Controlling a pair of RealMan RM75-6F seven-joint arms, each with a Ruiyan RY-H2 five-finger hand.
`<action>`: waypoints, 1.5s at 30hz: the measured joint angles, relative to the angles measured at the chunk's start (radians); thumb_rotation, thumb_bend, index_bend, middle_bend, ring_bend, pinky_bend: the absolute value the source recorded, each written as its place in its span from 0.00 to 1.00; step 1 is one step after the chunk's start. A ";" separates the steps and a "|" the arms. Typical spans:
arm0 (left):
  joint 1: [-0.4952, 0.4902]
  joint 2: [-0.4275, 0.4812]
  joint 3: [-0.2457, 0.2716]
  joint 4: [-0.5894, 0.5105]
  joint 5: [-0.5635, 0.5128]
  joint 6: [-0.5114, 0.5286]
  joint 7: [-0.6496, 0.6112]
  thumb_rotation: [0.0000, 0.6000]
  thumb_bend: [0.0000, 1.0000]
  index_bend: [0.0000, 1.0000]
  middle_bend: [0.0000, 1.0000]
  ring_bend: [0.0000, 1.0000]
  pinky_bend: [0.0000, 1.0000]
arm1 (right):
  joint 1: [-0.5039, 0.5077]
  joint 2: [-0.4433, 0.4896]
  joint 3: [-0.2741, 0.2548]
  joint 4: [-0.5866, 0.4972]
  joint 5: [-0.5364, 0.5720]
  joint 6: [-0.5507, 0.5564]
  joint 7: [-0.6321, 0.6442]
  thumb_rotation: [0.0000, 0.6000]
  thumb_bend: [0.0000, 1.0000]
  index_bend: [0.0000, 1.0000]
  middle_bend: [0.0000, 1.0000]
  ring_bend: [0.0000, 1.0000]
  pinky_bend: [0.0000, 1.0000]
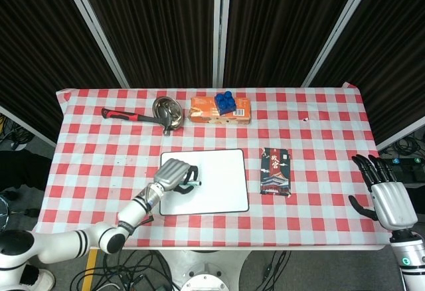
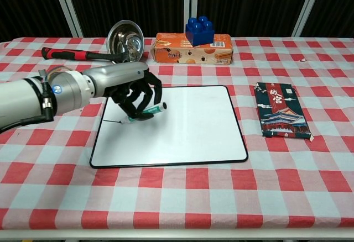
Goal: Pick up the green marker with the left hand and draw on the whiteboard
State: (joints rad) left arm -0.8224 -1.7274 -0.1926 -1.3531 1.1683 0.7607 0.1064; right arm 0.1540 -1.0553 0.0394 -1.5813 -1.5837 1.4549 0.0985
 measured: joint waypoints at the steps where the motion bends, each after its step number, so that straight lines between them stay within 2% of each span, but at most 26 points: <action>1: -0.008 -0.013 -0.005 0.006 -0.001 -0.003 -0.003 1.00 0.37 0.56 0.63 0.77 1.00 | -0.002 0.001 -0.001 0.002 0.001 0.001 0.002 1.00 0.22 0.00 0.07 0.00 0.08; 5: -0.050 -0.062 -0.036 0.022 0.003 -0.009 -0.012 1.00 0.37 0.56 0.63 0.77 1.00 | -0.008 0.006 0.000 0.007 0.004 0.010 0.014 1.00 0.22 0.00 0.07 0.00 0.08; 11: -0.054 -0.035 -0.051 -0.015 0.034 0.058 0.012 1.00 0.37 0.56 0.63 0.77 1.00 | -0.006 0.006 0.002 0.019 0.000 0.009 0.028 1.00 0.22 0.00 0.07 0.00 0.08; 20: -0.044 -0.027 -0.025 0.063 0.020 0.072 0.041 1.00 0.37 0.56 0.63 0.77 1.00 | 0.005 -0.002 0.003 0.019 -0.002 -0.007 0.024 1.00 0.22 0.00 0.07 0.00 0.08; 28: -0.021 -0.010 -0.001 0.060 0.017 0.098 0.059 1.00 0.37 0.56 0.63 0.77 1.00 | 0.007 -0.001 0.003 0.006 -0.002 -0.012 0.009 1.00 0.22 0.00 0.07 0.00 0.08; 36: 0.002 0.033 0.028 -0.050 -0.008 0.051 0.014 1.00 0.37 0.56 0.63 0.77 1.00 | 0.008 -0.003 0.001 0.006 -0.011 -0.010 0.010 1.00 0.22 0.00 0.07 0.00 0.08; 45: 0.060 0.111 0.104 -0.218 -0.035 0.039 -0.001 1.00 0.37 0.56 0.63 0.77 1.00 | 0.011 -0.006 -0.001 0.021 -0.021 -0.006 0.027 1.00 0.22 0.00 0.07 0.00 0.08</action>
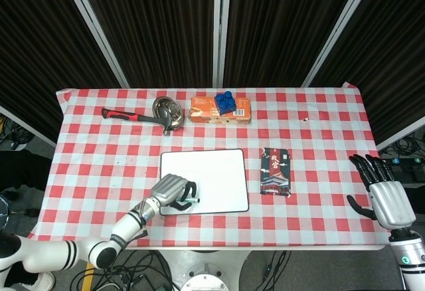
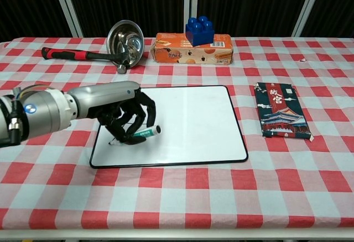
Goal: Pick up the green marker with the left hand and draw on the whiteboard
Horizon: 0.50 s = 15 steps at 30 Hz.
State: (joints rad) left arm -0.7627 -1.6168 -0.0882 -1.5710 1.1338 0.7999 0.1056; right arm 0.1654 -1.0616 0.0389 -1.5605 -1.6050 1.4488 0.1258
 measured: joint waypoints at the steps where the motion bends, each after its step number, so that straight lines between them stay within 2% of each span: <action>1: 0.006 0.008 0.003 -0.014 0.000 0.006 0.001 1.00 0.37 0.56 0.63 0.77 1.00 | -0.001 0.000 0.000 0.001 -0.001 0.002 0.002 1.00 0.22 0.00 0.07 0.00 0.08; 4: 0.022 0.025 0.001 -0.049 0.010 0.048 0.001 1.00 0.37 0.56 0.63 0.77 1.00 | -0.004 -0.001 -0.001 0.004 -0.003 0.009 0.003 1.00 0.22 0.00 0.07 0.00 0.08; 8: 0.031 0.036 -0.028 -0.072 0.035 0.114 0.013 1.00 0.37 0.56 0.63 0.77 1.00 | -0.005 -0.001 -0.001 0.000 -0.003 0.011 -0.001 1.00 0.22 0.00 0.07 0.00 0.08; 15: 0.003 -0.016 -0.064 0.014 0.026 0.115 0.051 1.00 0.37 0.56 0.63 0.77 1.00 | -0.005 0.004 -0.001 -0.009 0.003 0.007 -0.011 1.00 0.22 0.00 0.07 0.00 0.08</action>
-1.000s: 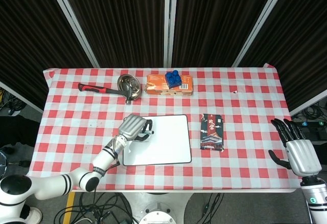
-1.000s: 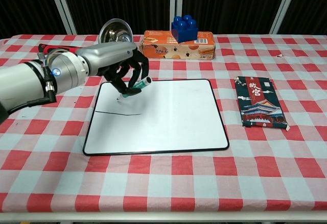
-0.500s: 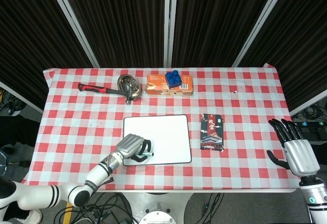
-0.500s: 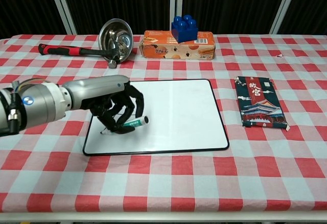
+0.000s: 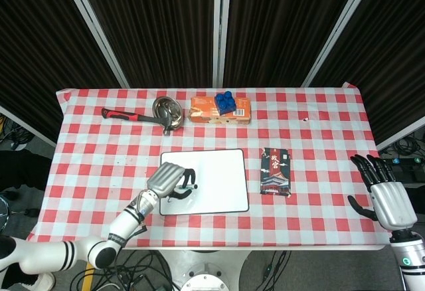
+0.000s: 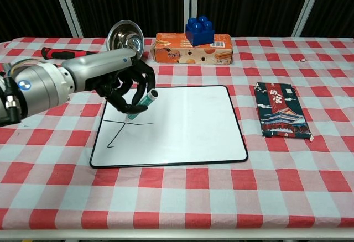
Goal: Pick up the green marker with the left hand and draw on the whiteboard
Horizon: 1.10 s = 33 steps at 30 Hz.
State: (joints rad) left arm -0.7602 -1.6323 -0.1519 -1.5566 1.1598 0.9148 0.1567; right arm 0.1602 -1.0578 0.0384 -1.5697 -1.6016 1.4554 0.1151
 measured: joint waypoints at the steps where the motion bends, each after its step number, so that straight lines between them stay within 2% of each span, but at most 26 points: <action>1: -0.005 -0.008 -0.003 0.014 -0.003 -0.002 0.004 1.00 0.37 0.56 0.63 0.77 1.00 | 0.000 0.000 0.000 0.000 0.000 0.000 -0.001 1.00 0.22 0.00 0.07 0.00 0.08; 12: -0.025 -0.052 -0.015 0.083 -0.040 -0.040 -0.004 1.00 0.37 0.56 0.63 0.77 1.00 | -0.005 0.003 -0.002 -0.003 0.005 0.001 -0.002 1.00 0.22 0.00 0.07 0.00 0.09; 21: -0.026 -0.078 -0.002 0.043 -0.042 -0.072 -0.039 1.00 0.37 0.56 0.63 0.77 1.00 | -0.006 0.003 -0.004 0.007 -0.002 0.004 0.010 1.00 0.22 0.00 0.07 0.00 0.09; 28: -0.065 -0.148 -0.014 0.045 -0.051 -0.120 -0.053 1.00 0.37 0.56 0.63 0.77 1.00 | -0.020 0.006 -0.007 0.025 0.003 0.021 0.035 1.00 0.22 0.00 0.07 0.00 0.09; 33: -0.077 -0.135 -0.041 0.030 -0.017 -0.062 -0.005 1.00 0.37 0.56 0.62 0.77 1.00 | -0.033 0.010 -0.006 0.034 0.002 0.044 0.048 1.00 0.22 0.00 0.07 0.00 0.09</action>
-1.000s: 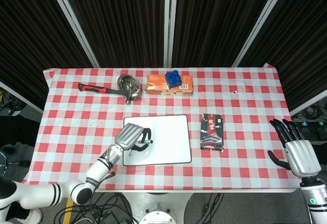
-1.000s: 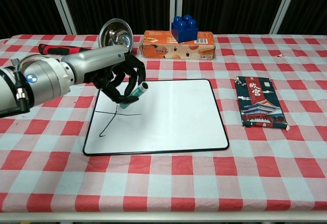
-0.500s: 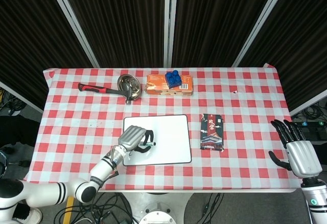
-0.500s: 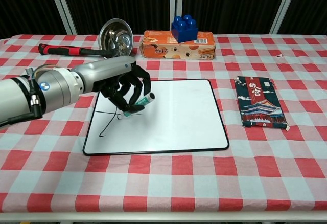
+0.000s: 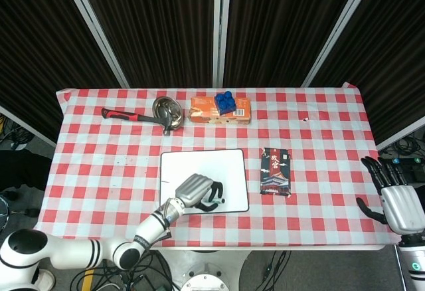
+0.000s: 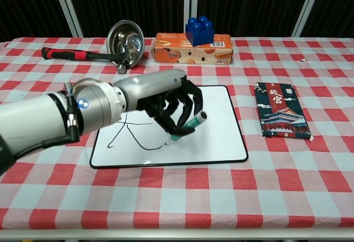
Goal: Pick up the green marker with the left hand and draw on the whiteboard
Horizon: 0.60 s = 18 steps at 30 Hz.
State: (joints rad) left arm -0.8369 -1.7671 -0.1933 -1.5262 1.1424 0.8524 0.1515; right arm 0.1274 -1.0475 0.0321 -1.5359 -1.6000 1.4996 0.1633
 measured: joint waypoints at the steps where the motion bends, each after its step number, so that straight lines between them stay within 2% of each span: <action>1: 0.002 0.014 -0.004 -0.009 0.007 0.019 0.011 1.00 0.37 0.56 0.62 0.77 1.00 | -0.001 0.000 0.000 0.002 0.000 0.001 0.002 1.00 0.22 0.00 0.07 0.00 0.09; 5: 0.019 0.120 -0.013 -0.050 0.031 0.072 0.055 1.00 0.37 0.56 0.62 0.77 1.00 | 0.003 -0.007 -0.001 0.006 -0.004 -0.007 0.007 1.00 0.22 0.00 0.07 0.00 0.09; 9: 0.047 0.227 0.009 -0.059 0.041 0.100 0.124 1.00 0.38 0.56 0.62 0.76 1.00 | 0.010 -0.013 0.000 0.007 -0.011 -0.011 0.006 1.00 0.22 0.00 0.07 0.00 0.09; 12: 0.072 0.254 0.040 -0.036 0.050 0.142 0.207 1.00 0.38 0.56 0.61 0.76 1.00 | 0.014 -0.013 0.001 0.002 -0.017 -0.013 0.000 1.00 0.22 0.00 0.07 0.00 0.09; 18: 0.122 0.251 0.108 0.066 0.063 0.229 0.418 1.00 0.38 0.56 0.61 0.76 1.00 | 0.020 -0.014 0.001 -0.009 -0.024 -0.019 -0.014 1.00 0.22 0.00 0.07 0.00 0.09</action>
State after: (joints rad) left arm -0.7151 -1.5157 -0.0850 -1.4600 1.2054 1.0818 0.5691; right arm 0.1479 -1.0619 0.0329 -1.5453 -1.6239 1.4808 0.1497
